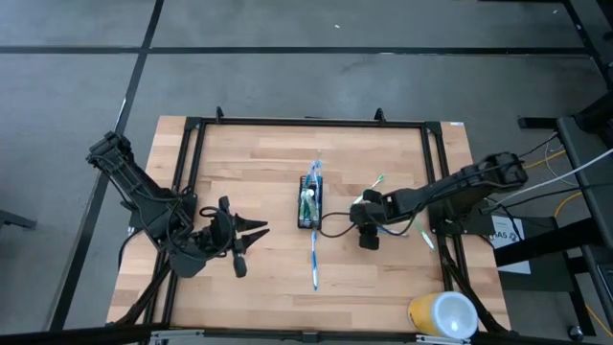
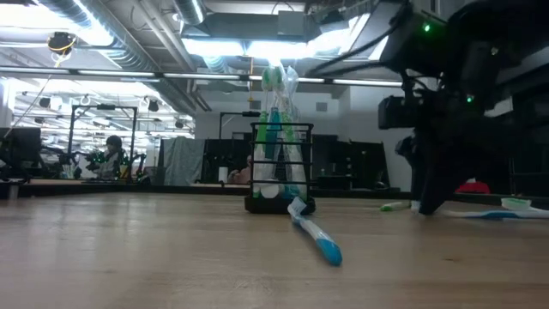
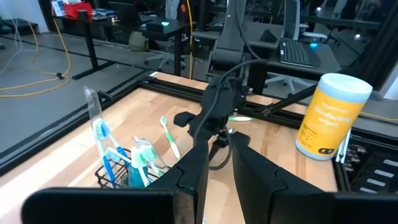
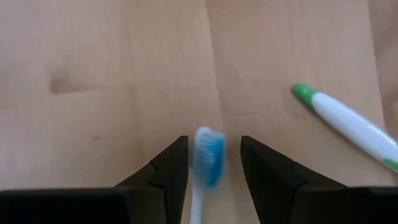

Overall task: Pick & Place toothbrushing station
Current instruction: Put the blue toothbrush into the black organizer

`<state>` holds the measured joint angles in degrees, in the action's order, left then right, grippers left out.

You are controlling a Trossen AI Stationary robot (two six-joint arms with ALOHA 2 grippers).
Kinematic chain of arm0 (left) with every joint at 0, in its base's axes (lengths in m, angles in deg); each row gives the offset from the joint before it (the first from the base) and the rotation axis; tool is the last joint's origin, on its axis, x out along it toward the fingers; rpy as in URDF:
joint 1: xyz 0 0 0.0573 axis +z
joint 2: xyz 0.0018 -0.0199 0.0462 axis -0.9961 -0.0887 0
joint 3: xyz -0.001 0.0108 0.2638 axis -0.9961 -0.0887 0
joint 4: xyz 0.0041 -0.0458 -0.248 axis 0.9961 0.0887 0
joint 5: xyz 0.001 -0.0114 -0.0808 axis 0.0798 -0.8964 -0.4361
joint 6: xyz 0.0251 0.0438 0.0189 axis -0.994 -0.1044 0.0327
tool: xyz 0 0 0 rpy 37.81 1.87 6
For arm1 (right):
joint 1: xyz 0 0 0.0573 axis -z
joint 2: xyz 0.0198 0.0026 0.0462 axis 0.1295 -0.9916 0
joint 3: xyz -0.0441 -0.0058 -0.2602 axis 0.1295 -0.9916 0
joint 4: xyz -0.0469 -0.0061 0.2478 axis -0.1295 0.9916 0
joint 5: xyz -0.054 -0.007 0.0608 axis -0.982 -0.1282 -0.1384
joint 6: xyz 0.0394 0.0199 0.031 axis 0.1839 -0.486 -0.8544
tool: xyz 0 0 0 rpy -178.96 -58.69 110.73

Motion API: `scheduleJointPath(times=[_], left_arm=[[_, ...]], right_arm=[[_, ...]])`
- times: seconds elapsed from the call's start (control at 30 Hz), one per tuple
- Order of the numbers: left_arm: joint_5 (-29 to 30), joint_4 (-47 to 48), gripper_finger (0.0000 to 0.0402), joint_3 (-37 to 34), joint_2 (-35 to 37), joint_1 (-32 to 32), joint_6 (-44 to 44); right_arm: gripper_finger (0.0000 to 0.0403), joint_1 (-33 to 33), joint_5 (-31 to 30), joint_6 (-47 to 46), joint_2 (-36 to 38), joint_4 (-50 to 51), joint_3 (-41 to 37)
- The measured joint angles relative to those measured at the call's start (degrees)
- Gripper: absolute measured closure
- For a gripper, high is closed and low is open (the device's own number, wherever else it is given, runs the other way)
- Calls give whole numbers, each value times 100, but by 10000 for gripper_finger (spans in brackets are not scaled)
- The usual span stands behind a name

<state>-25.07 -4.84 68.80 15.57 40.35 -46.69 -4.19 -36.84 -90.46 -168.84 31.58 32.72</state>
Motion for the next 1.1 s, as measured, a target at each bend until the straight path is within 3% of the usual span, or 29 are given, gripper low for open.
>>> scheduleJointPath(times=[0.23,0.43,0.6,0.93,1.1], left_arm=[[-1,-18,335,0,0,-10,42],[0,-41,335,0,0,-11,42],[2,-39,335,0,0,-9,42],[54,-43,335,0,0,18,44],[66,-41,335,0,0,39,87]], right_arm=[[265,-49,42,94,-226,-47,26],[376,-216,45,275,-148,-169,10],[388,-362,-34,109,-66,-269,29],[388,-617,-1859,460,606,-454,1283],[388,-563,-3078,1590,969,-1359,2051]])
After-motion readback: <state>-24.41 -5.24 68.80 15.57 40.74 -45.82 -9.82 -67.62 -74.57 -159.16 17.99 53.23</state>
